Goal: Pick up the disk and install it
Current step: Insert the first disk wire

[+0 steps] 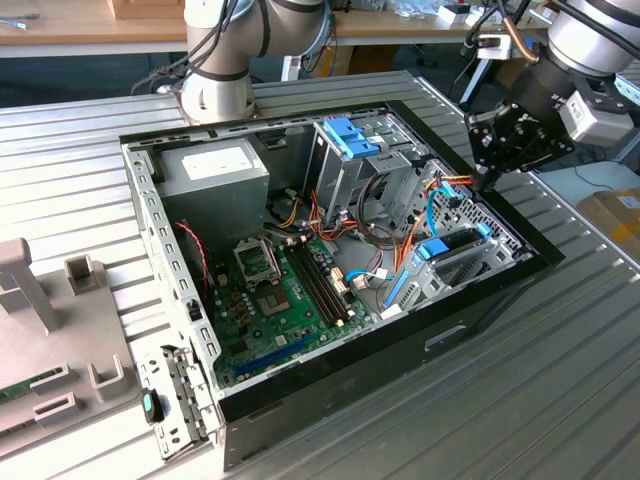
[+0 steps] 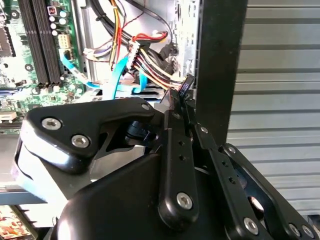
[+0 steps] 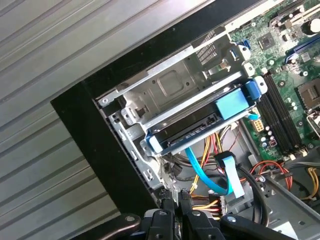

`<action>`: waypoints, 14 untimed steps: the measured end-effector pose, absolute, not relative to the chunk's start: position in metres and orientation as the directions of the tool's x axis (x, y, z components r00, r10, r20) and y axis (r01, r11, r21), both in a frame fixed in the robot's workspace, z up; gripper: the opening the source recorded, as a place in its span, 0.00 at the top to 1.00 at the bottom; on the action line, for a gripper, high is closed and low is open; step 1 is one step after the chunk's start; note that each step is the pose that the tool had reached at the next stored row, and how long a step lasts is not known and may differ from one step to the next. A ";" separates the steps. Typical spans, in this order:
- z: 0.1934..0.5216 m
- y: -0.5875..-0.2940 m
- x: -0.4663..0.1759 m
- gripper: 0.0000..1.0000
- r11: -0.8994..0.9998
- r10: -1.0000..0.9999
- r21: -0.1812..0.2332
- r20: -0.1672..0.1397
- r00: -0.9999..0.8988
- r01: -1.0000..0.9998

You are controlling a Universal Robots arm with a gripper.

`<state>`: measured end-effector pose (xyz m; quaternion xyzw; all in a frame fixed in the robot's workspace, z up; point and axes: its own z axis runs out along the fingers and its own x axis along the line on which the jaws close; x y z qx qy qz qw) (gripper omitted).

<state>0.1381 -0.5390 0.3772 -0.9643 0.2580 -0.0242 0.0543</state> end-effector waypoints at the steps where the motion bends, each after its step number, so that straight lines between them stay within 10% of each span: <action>1: 0.377 -0.539 0.133 0.84 -0.860 -0.502 -0.117 0.019 0.865 -0.497; 14: 0.377 -0.539 0.129 0.84 -0.736 -0.674 -0.116 0.020 0.739 -0.668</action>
